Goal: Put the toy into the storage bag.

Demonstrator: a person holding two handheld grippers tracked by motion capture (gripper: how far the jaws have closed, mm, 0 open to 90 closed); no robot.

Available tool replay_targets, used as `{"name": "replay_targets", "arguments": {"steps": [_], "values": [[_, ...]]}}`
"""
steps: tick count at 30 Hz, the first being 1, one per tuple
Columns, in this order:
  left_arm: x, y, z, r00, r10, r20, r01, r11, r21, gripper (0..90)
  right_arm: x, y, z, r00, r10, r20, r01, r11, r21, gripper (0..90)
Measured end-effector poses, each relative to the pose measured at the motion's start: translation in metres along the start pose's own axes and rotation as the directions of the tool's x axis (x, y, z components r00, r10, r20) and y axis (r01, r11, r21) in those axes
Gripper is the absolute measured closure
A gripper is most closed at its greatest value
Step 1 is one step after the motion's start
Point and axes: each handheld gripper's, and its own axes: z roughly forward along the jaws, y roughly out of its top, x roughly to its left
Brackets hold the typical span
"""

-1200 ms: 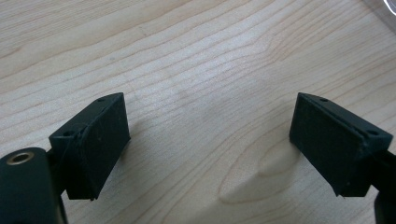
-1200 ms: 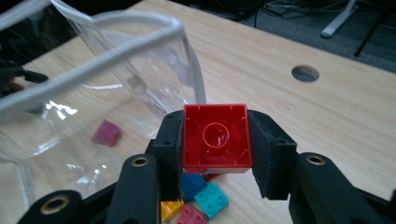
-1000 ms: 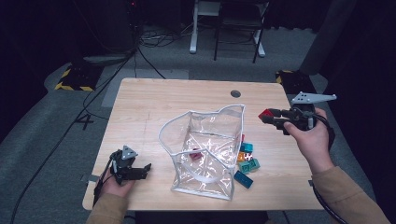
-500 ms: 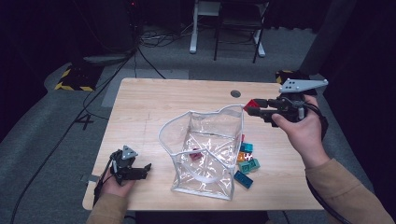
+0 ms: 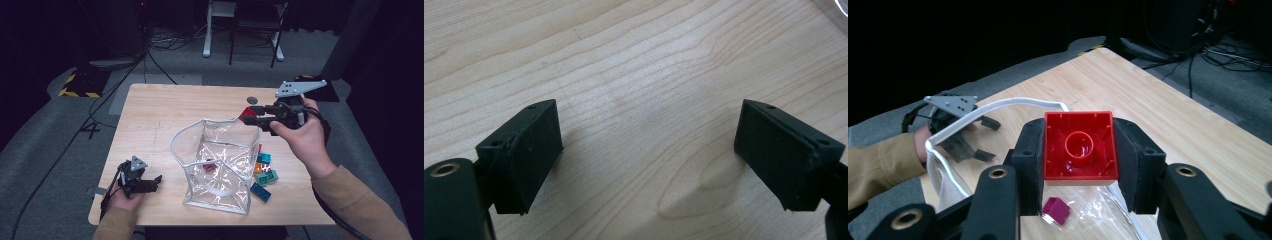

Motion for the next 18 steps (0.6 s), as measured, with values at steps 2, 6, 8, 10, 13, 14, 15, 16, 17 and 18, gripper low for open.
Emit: {"name": "replay_targets", "arguments": {"steps": [2,6,8,10,13,14,15,16,17,18], "values": [[0.000,0.000,0.000,1.0000,0.000,0.000,0.000,1.0000,0.000,12.1,0.002,0.002,0.006,1.0000,-0.001,-0.010,0.001,1.000,0.004,58.8],[0.000,0.000,0.000,1.0000,0.000,0.000,0.000,1.0000,0.001,12.1,0.007,0.005,0.018,0.9993,0.001,-0.037,-0.001,1.000,0.010,58.8],[0.000,0.000,0.000,1.0000,0.000,0.000,0.000,1.0000,0.000,12.1,0.009,0.007,0.025,0.9987,0.004,-0.051,-0.003,1.000,0.013,58.8],[0.000,0.000,0.000,1.0000,0.000,0.000,0.000,1.0000,0.000,12.1,0.012,0.007,0.034,0.9980,0.004,-0.063,-0.003,1.000,0.025,58.8],[0.000,0.000,0.000,1.0000,0.000,0.000,0.000,1.0000,0.000,12.1,0.016,0.005,0.046,0.9969,0.006,-0.079,-0.003,0.999,0.043,58.8],[0.000,0.000,0.000,1.0000,0.000,0.000,0.000,1.0000,0.001,12.1,0.017,0.004,0.049,0.9966,0.007,-0.082,-0.003,0.999,0.046,58.8],[0.000,0.000,0.000,1.0000,0.000,0.000,0.000,1.0000,0.000,12.1,0.018,0.003,0.053,0.9962,0.010,-0.087,-0.005,0.999,0.051,58.8],[0.000,0.000,0.000,1.0000,0.000,0.000,0.000,1.0000,0.000,12.1,0.019,0.003,0.056,0.9959,0.009,-0.090,-0.004,0.999,0.054,58.8],[0.000,0.000,0.000,1.0000,0.000,0.000,0.000,1.0000,0.000,12.1,0.020,0.002,0.060,0.9955,0.012,-0.094,-0.006,0.998,0.062,58.8],[0.000,0.000,0.000,1.0000,0.000,0.000,0.000,1.0000,0.000,12.1,0.020,0.001,0.063,0.9953,0.013,-0.096,-0.006,0.998,0.068,58.8]]}}
